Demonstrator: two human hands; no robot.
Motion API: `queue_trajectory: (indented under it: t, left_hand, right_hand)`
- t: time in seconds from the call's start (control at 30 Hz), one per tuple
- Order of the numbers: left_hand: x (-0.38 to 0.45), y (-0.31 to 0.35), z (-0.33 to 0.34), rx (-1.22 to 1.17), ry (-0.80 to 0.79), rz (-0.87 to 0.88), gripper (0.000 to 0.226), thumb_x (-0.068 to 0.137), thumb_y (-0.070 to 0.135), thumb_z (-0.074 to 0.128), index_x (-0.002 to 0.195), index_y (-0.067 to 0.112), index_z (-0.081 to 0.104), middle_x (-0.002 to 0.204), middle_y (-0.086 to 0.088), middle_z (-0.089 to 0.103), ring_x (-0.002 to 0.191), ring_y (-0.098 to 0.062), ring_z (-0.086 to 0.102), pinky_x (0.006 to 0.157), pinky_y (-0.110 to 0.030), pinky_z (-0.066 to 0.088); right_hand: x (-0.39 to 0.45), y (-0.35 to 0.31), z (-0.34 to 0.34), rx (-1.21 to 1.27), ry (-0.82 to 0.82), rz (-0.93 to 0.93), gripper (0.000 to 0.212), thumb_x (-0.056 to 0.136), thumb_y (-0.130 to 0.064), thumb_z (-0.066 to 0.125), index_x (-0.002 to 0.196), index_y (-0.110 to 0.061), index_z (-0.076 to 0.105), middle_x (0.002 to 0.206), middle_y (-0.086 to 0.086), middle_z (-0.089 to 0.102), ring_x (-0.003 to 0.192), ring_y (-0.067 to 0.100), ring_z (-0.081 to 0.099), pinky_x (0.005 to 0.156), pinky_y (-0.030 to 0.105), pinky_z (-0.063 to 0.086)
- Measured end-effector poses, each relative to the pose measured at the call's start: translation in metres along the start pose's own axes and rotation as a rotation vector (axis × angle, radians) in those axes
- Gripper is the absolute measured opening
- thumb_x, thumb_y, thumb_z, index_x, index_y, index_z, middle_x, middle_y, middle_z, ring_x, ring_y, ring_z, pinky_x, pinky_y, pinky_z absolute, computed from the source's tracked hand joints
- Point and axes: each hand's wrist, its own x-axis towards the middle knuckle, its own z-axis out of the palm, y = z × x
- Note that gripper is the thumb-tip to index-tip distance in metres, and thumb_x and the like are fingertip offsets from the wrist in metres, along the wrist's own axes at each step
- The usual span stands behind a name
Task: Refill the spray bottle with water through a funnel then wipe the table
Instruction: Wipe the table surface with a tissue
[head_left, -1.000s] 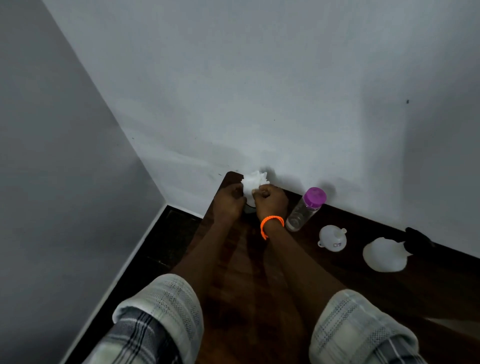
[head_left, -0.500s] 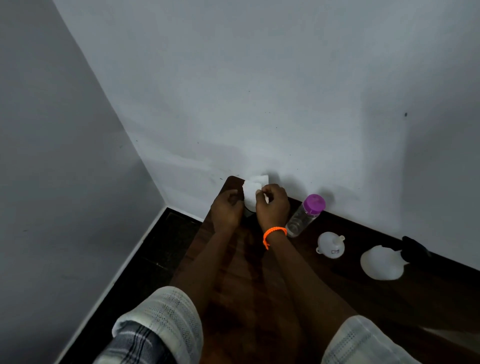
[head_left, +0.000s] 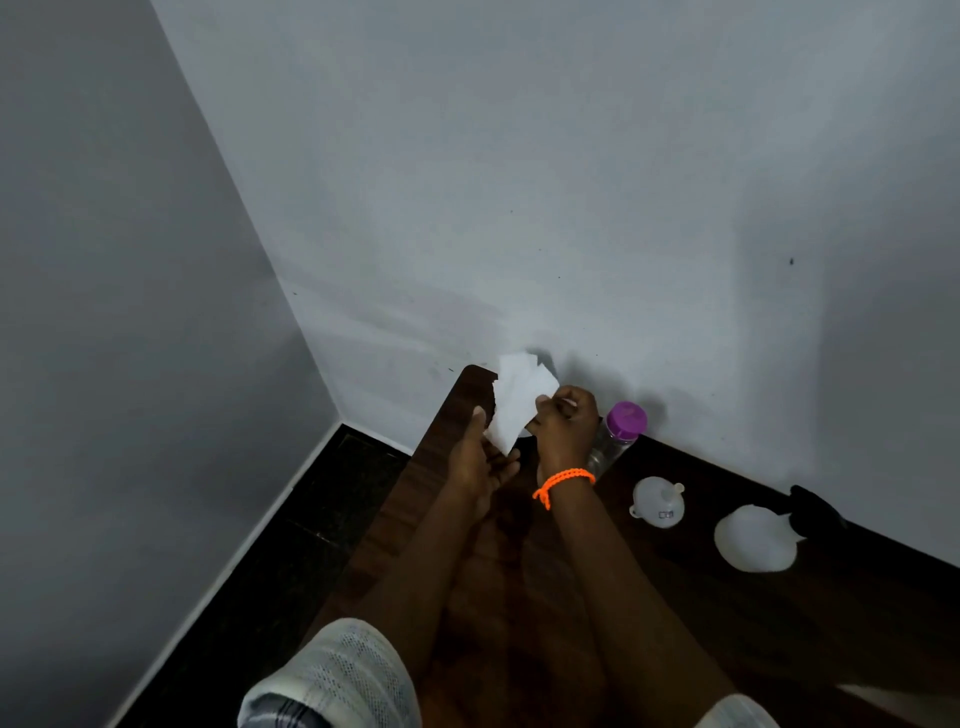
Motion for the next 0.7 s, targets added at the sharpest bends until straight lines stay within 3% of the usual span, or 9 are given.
queue_trajectory:
  t: [0.1,0.17,0.23,0.33,0.57,0.7]
  left_hand:
    - [-0.002,0.002,-0.006,-0.067,-0.045,-0.034,0.054,0.091,0.050,0.069,0.121,0.006,0.063,0.119,-0.017,0.067,0.094,-0.030,0.071,0.085,-0.040,0.061]
    - [-0.002,0.002,-0.009,-0.089,-0.045,-0.029,0.040,0.093,0.037,0.070,0.118,0.007,0.065,0.120,-0.018,0.065,0.097,-0.030,0.069,0.086,-0.040,0.060]
    - [-0.003,0.001,-0.010,-0.067,-0.032,-0.004,0.028,0.094,0.023,0.070,0.116,0.007,0.067,0.121,-0.019,0.065,0.099,-0.029,0.067,0.077,-0.035,0.061]
    - [-0.007,0.000,-0.014,-0.018,-0.016,0.054,0.032,0.092,0.012,0.069,0.123,0.004,0.066,0.121,-0.016,0.068,0.099,-0.024,0.066,0.069,-0.029,0.060]
    - [-0.003,-0.007,-0.046,0.025,0.141,0.115,0.026,0.084,-0.004,0.076,0.105,0.008,0.068,0.112,-0.013,0.069,0.091,-0.021,0.067,0.061,-0.027,0.058]
    - [0.008,-0.010,-0.076,0.284,0.286,0.161,0.030,0.084,-0.004,0.076,0.111,0.004,0.068,0.116,-0.019,0.067,0.091,-0.026,0.066,0.063,-0.030,0.058]
  right_hand:
    - [-0.007,0.004,-0.004,0.127,0.008,0.097,0.037,0.082,0.013,0.062,0.096,-0.021,0.058,0.091,0.008,0.069,0.087,0.026,0.069,0.074,0.049,0.061]
    - [-0.011,0.004,-0.008,0.203,0.014,0.135,0.038,0.082,0.017,0.060,0.101,-0.017,0.058,0.096,0.010,0.069,0.089,0.027,0.069,0.067,0.042,0.060]
    - [-0.014,0.001,-0.012,0.253,0.023,0.154,0.039,0.083,0.020,0.057,0.103,-0.013,0.058,0.096,0.010,0.069,0.089,0.025,0.069,0.061,0.035,0.058]
    - [-0.019,0.003,-0.016,0.279,0.033,0.182,0.041,0.081,0.020,0.060,0.113,-0.005,0.059,0.100,0.012,0.068,0.093,0.028,0.068,0.060,0.034,0.058]
    - [-0.039,0.037,-0.026,0.168,0.025,0.309,0.048,0.078,0.018,0.067,0.118,-0.010,0.062,0.115,0.011,0.063,0.106,0.033,0.063,0.065,0.037,0.058]
    - [-0.052,0.074,-0.033,0.025,0.047,0.457,0.038,0.080,0.021,0.064,0.106,-0.008,0.063,0.116,0.015,0.058,0.100,0.034,0.060,0.060,0.037,0.056]
